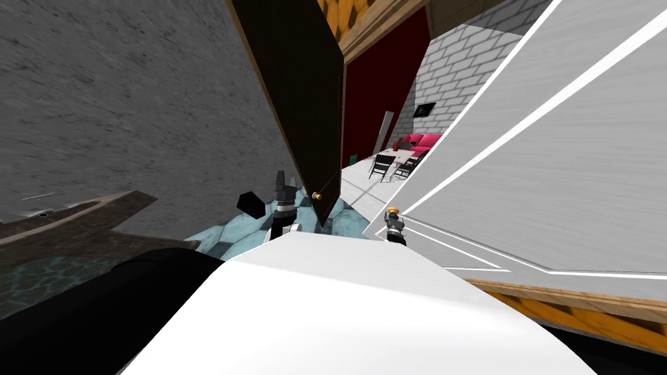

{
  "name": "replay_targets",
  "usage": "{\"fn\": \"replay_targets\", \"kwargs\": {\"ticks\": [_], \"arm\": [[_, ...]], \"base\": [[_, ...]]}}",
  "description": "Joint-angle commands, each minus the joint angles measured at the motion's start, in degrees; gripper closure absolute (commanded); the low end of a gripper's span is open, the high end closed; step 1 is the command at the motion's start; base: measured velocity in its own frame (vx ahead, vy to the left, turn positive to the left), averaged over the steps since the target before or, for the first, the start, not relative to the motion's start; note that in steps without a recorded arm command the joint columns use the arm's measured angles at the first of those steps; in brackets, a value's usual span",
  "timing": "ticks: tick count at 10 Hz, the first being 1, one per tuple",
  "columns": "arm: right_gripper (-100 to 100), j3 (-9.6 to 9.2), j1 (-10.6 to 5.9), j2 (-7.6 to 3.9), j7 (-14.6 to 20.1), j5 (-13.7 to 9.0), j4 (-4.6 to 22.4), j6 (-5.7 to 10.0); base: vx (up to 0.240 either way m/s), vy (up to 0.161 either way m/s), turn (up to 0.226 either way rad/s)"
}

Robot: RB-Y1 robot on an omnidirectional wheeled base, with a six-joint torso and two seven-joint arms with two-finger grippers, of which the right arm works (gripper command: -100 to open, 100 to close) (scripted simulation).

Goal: Pull the door open

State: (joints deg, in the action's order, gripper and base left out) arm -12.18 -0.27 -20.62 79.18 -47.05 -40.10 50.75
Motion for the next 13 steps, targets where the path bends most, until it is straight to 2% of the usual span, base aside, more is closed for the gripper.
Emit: {"fn": "replay_targets", "kwargs": {"ticks": [1, 2, 7, 8, 13], "arm": [[-100, 0.00, 0.00, 0.00, 0.0, 0.0, 0.0, 0.00], [100, 0.00, 0.00, 0.00, 0.0, 0.0, 0.0, 0.00], [100, 0.00, 0.00, 0.00, 0.0, 0.0, 0.0, 0.00], [100, -1.28, 0.41, -0.56, 1.0, 0.6, -0.5, -0.06], [100, -5.14, 1.41, -2.18, 4.0, 2.2, -2.3, 0.22]], "base": [[0.096, -0.030, 0.016], [-0.015, 0.001, -0.026], [-0.018, 0.004, 0.002], [-0.169, -0.015, 0.092], [-0.246, -0.019, 0.077]]}}
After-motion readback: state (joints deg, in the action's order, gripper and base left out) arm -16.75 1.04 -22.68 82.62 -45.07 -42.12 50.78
